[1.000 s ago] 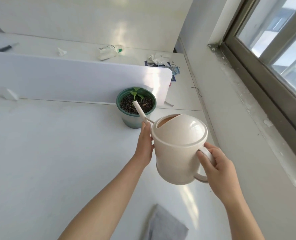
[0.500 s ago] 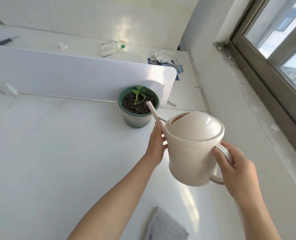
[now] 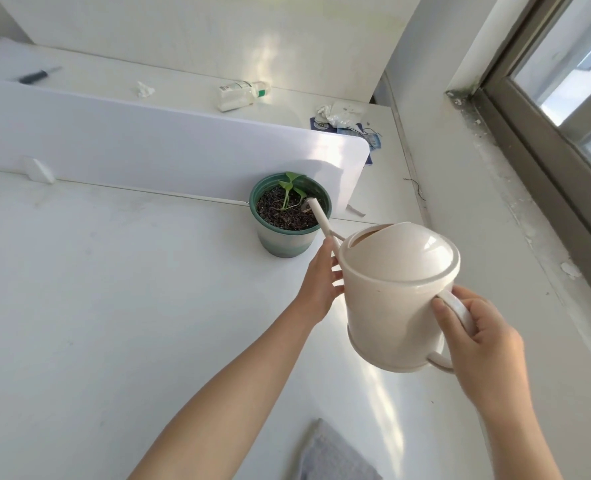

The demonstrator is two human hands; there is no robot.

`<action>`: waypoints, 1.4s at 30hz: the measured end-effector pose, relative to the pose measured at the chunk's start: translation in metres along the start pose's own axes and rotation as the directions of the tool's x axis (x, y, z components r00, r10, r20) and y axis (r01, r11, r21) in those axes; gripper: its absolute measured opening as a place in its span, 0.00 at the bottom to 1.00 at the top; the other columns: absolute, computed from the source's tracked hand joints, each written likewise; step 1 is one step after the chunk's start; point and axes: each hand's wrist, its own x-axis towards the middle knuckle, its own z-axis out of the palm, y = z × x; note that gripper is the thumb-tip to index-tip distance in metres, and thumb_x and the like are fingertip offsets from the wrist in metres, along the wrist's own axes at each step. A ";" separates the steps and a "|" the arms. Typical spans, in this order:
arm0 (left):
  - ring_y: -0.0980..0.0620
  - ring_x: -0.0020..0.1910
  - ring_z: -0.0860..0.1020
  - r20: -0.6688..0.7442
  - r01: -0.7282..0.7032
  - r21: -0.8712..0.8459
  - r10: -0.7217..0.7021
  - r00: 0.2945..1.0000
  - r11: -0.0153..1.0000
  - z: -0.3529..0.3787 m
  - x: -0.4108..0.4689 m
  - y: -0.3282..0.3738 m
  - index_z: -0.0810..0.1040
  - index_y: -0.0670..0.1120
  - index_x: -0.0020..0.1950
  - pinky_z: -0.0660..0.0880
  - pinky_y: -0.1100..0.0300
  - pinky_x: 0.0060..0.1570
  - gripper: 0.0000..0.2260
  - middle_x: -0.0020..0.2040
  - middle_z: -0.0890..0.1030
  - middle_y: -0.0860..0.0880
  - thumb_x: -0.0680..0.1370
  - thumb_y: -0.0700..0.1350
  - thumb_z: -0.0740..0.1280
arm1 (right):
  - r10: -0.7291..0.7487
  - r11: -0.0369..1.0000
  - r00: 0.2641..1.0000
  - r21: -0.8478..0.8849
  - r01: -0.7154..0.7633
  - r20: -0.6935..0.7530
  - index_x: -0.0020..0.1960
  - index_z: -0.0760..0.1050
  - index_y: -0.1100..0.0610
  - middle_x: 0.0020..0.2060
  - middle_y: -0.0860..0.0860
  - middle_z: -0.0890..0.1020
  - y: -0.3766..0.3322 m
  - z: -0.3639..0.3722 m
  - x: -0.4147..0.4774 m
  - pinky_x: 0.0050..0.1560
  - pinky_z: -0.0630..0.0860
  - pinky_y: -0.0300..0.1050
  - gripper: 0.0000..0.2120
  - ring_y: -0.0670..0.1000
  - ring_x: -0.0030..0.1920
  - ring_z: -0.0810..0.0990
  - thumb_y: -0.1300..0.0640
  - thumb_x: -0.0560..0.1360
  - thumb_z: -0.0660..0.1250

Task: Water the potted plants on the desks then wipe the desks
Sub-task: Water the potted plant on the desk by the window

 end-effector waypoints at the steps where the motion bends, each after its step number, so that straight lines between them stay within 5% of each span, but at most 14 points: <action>1: 0.55 0.43 0.75 -0.007 -0.009 -0.006 0.009 1.000 1.000 -0.003 -0.002 -0.001 0.73 0.53 0.46 0.73 0.63 0.40 0.15 0.46 0.76 0.51 0.80 0.56 0.51 | -0.009 1.000 1.000 0.002 0.009 0.005 0.45 0.74 0.71 0.52 0.47 0.78 -0.001 0.001 -0.001 0.35 0.68 0.29 0.13 0.51 0.34 0.72 0.58 0.74 0.65; 6: 0.54 0.45 0.76 -0.056 -0.060 -0.008 0.060 0.997 0.998 -0.020 -0.006 0.002 0.75 0.52 0.48 0.74 0.64 0.38 0.14 0.47 0.77 0.51 0.80 0.57 0.53 | -0.036 0.999 0.999 0.027 0.035 0.034 0.47 0.74 0.71 0.52 0.46 0.79 -0.013 0.011 -0.004 0.38 0.67 0.35 0.13 0.51 0.37 0.73 0.58 0.74 0.65; 12: 0.53 0.50 0.76 -0.077 -0.097 -0.024 0.095 0.993 0.995 -0.030 -0.008 0.012 0.74 0.51 0.58 0.75 0.62 0.44 0.19 0.54 0.76 0.48 0.79 0.59 0.51 | -0.026 0.997 0.996 0.079 0.020 0.081 0.44 0.73 0.71 0.51 0.39 0.75 -0.016 0.021 -0.006 0.39 0.68 0.35 0.14 0.31 0.35 0.73 0.57 0.74 0.65; 17: 0.56 0.42 0.76 -0.075 -0.056 0.014 0.057 0.996 0.998 -0.031 -0.018 0.003 0.74 0.53 0.51 0.73 0.66 0.37 0.15 0.46 0.77 0.51 0.80 0.55 0.50 | 0.015 0.995 0.995 0.097 -0.025 0.102 0.42 0.75 0.67 0.53 0.42 0.76 -0.003 0.016 -0.021 0.35 0.68 0.30 0.10 0.33 0.35 0.74 0.59 0.74 0.65; 19: 0.54 0.44 0.77 -0.083 -0.029 0.020 0.031 0.996 0.999 -0.031 -0.026 -0.004 0.74 0.52 0.57 0.73 0.62 0.43 0.16 0.49 0.79 0.50 0.81 0.55 0.50 | 0.042 0.993 0.994 0.106 -0.053 0.103 0.43 0.75 0.68 0.55 0.45 0.77 0.004 0.011 -0.028 0.32 0.68 0.27 0.09 0.36 0.36 0.75 0.60 0.74 0.64; 22: 0.50 0.46 0.77 -0.074 -0.001 0.058 0.005 0.997 0.998 -0.025 -0.040 -0.014 0.74 0.57 0.50 0.72 0.55 0.56 0.13 0.49 0.79 0.50 0.81 0.53 0.50 | 0.094 0.981 0.990 0.158 -0.110 0.109 0.42 0.75 0.67 0.55 0.47 0.76 0.014 0.001 -0.042 0.26 0.67 0.22 0.06 0.48 0.36 0.74 0.63 0.74 0.63; 24: 0.48 0.46 0.77 -0.074 0.026 0.091 -0.020 0.997 0.995 -0.021 -0.047 -0.021 0.73 0.58 0.49 0.70 0.51 0.62 0.11 0.50 0.79 0.49 0.81 0.54 0.51 | 0.091 0.984 0.990 0.143 -0.106 0.110 0.42 0.75 0.66 0.56 0.46 0.77 0.025 -0.004 -0.051 0.29 0.68 0.24 0.06 0.51 0.34 0.71 0.64 0.74 0.63; 26: 0.47 0.48 0.78 -0.084 0.040 0.129 -0.030 0.996 0.991 -0.020 -0.054 -0.028 0.72 0.54 0.59 0.69 0.48 0.64 0.15 0.55 0.78 0.45 0.80 0.56 0.52 | 0.107 0.983 0.988 0.139 -0.122 0.111 0.43 0.76 0.68 0.56 0.46 0.77 0.039 -0.007 -0.059 0.34 0.68 0.26 0.06 0.52 0.36 0.71 0.65 0.74 0.63; 32: 0.48 0.50 0.77 -0.133 0.047 0.201 -0.020 0.991 0.979 -0.028 -0.078 -0.040 0.65 0.52 0.69 0.69 0.52 0.58 0.19 0.64 0.74 0.44 0.79 0.56 0.54 | 0.162 0.969 0.965 0.152 -0.195 0.204 0.37 0.74 0.64 0.54 0.51 0.78 0.072 0.001 -0.074 0.37 0.67 0.28 0.08 0.34 0.36 0.74 0.66 0.74 0.62; 34: 0.48 0.51 0.77 -0.158 0.048 0.217 -0.013 0.987 0.975 -0.035 -0.086 -0.043 0.64 0.52 0.69 0.69 0.55 0.53 0.19 0.66 0.73 0.44 0.80 0.54 0.54 | 0.189 0.965 0.957 0.141 -0.223 0.222 0.40 0.74 0.69 0.55 0.53 0.78 0.083 0.007 -0.076 0.41 0.67 0.32 0.07 0.39 0.42 0.76 0.66 0.74 0.62; 37: 0.48 0.55 0.76 -0.208 0.049 0.223 -0.001 0.978 0.974 -0.045 -0.097 -0.046 0.63 0.52 0.70 0.68 0.55 0.53 0.18 0.67 0.72 0.45 0.80 0.52 0.54 | 0.181 0.964 0.950 0.145 -0.222 0.255 0.43 0.76 0.63 0.54 0.52 0.77 0.084 0.015 -0.079 0.46 0.66 0.41 0.05 0.50 0.49 0.75 0.66 0.74 0.62; 42: 0.48 0.56 0.75 -0.274 -0.004 0.190 0.057 0.960 0.982 -0.062 -0.116 -0.044 0.63 0.52 0.70 0.68 0.54 0.55 0.18 0.64 0.73 0.47 0.80 0.51 0.55 | 0.145 0.980 0.941 0.087 -0.179 0.305 0.54 0.75 0.59 0.54 0.51 0.75 0.079 0.029 -0.077 0.50 0.62 0.38 0.09 0.49 0.52 0.72 0.61 0.75 0.61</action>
